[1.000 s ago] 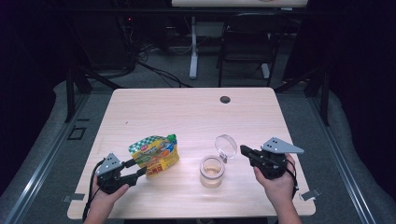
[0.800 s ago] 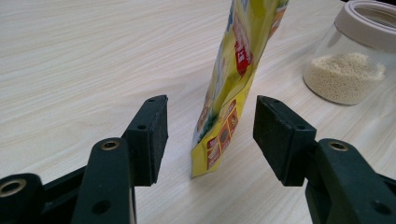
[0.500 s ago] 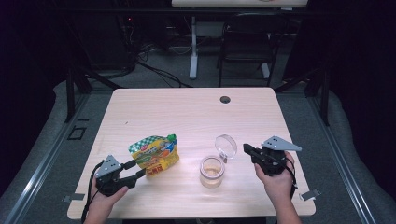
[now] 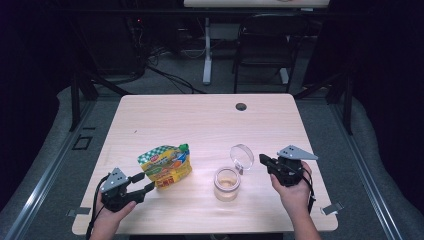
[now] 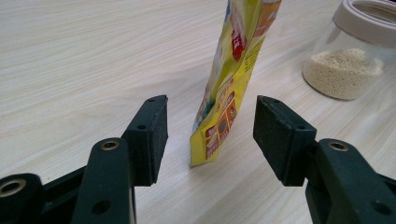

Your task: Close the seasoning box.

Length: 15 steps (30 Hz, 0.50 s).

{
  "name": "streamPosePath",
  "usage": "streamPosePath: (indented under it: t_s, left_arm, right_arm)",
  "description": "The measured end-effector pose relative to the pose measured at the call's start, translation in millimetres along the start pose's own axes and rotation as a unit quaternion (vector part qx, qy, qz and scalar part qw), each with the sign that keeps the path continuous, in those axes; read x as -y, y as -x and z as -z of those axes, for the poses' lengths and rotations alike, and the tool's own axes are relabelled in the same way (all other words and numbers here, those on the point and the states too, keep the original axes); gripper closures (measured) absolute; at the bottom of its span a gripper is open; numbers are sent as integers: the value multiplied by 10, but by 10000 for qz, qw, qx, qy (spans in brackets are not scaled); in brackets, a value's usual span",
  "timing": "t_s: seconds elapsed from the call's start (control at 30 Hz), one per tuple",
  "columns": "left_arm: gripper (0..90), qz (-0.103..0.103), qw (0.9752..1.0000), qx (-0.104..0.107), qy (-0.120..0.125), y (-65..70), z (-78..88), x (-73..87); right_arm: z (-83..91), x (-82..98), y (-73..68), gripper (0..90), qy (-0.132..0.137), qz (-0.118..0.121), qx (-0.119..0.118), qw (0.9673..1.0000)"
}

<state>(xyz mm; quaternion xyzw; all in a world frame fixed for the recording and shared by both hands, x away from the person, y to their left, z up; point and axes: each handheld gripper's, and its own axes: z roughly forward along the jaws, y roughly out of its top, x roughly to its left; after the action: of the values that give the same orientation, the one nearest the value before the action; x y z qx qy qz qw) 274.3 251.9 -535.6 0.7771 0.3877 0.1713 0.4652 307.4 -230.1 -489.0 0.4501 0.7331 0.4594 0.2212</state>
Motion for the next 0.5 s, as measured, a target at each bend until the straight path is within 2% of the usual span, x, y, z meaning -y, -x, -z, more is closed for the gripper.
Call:
streamPosePath:
  t_s: [0.5]
  left_arm:
    - [445,-4,10000,0,-10,4,-9,3]
  right_arm:
    - [-46,15,-21,900,-36,20,-58,10000]
